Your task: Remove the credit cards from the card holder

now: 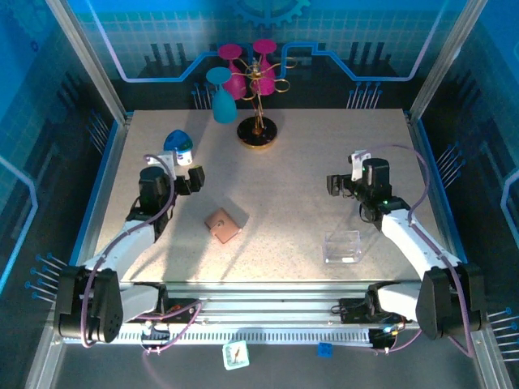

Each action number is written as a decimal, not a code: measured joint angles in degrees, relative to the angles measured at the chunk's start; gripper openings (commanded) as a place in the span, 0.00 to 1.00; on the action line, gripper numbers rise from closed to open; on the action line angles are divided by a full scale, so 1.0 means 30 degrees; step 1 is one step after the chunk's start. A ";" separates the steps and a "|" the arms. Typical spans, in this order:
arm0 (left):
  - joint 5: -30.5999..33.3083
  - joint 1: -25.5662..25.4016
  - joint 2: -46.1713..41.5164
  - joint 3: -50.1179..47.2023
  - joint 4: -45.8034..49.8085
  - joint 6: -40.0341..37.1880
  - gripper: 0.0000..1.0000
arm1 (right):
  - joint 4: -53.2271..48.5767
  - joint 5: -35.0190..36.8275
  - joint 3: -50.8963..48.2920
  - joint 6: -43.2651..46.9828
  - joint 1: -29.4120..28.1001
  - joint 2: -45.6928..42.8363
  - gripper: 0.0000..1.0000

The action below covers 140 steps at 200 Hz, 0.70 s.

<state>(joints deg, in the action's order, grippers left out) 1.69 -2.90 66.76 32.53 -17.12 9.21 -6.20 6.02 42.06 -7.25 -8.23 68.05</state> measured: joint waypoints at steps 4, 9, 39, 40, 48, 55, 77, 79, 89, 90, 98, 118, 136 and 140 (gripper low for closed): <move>-0.0022 -0.0044 -0.0036 0.0117 0.0342 0.0299 0.99 | -0.0561 -0.0058 0.0168 -0.0291 -0.0029 -0.0029 1.00; -0.0080 -0.0080 -0.0066 0.0240 0.0692 0.0525 0.99 | -0.1202 -0.0168 0.0357 -0.0648 -0.0066 -0.0058 1.00; -0.0678 -0.0423 -0.0066 0.0867 0.2535 0.2397 0.99 | -0.5078 -0.0947 0.1086 -0.3155 -0.0131 -0.0073 0.96; -0.0707 -0.0430 -0.0066 0.0874 0.2572 0.2441 0.99 | -0.5260 -0.1035 0.1115 -0.3271 -0.0131 -0.0073 0.96; -0.0933 -0.0583 -0.0066 0.0925 0.2849 0.2951 0.99 | -0.6069 -0.1348 0.1188 -0.3825 -0.0131 -0.0073 0.92; -0.1086 -0.0750 -0.0066 0.0933 0.3024 0.3308 0.99 | -0.6798 -0.1741 0.1246 -0.4262 -0.0160 -0.0058 0.89; -0.1457 -0.1479 -0.0058 0.0933 0.3519 0.4138 0.99 | -0.8845 -0.2492 0.1508 -0.5391 -0.0867 0.0189 0.86; -0.1494 -0.1566 -0.0058 0.0933 0.3563 0.4226 0.99 | -0.9034 -0.2514 0.1537 -0.5544 -0.1035 0.0211 0.85; -0.1588 -0.1887 -0.0015 0.0969 0.3643 0.4481 0.99 | -0.9806 -0.2550 0.1712 -0.5850 -0.1756 0.0306 0.83; -0.1588 -0.1909 -0.0007 0.0976 0.3643 0.4517 0.99 | -0.9865 -0.2550 0.1727 -0.5880 -0.1821 0.0313 0.83; -0.1705 -0.2120 0.0109 0.1020 0.3628 0.4750 0.99 | -1.0448 -0.2484 0.1902 -0.6135 -0.2484 0.0379 0.80; -0.1909 -0.2368 0.0561 0.1253 0.3606 0.5326 0.98 | -1.2007 -0.1974 0.2790 -0.6849 -0.4109 0.0750 0.78; -0.2040 -0.2397 0.1122 0.1457 0.3599 0.5952 0.98 | -1.2830 -0.1297 0.3344 -0.7359 -0.5217 0.0933 0.75; -0.2069 -0.2397 0.1260 0.1515 0.3606 0.6047 0.98 | -1.3027 -0.1129 0.3410 -0.7504 -0.5493 0.0947 0.74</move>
<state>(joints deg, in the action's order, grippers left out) -4.51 -10.09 70.54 37.08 -6.31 27.35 -45.28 2.63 52.29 -29.76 -24.71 70.89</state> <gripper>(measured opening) 0.981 0.763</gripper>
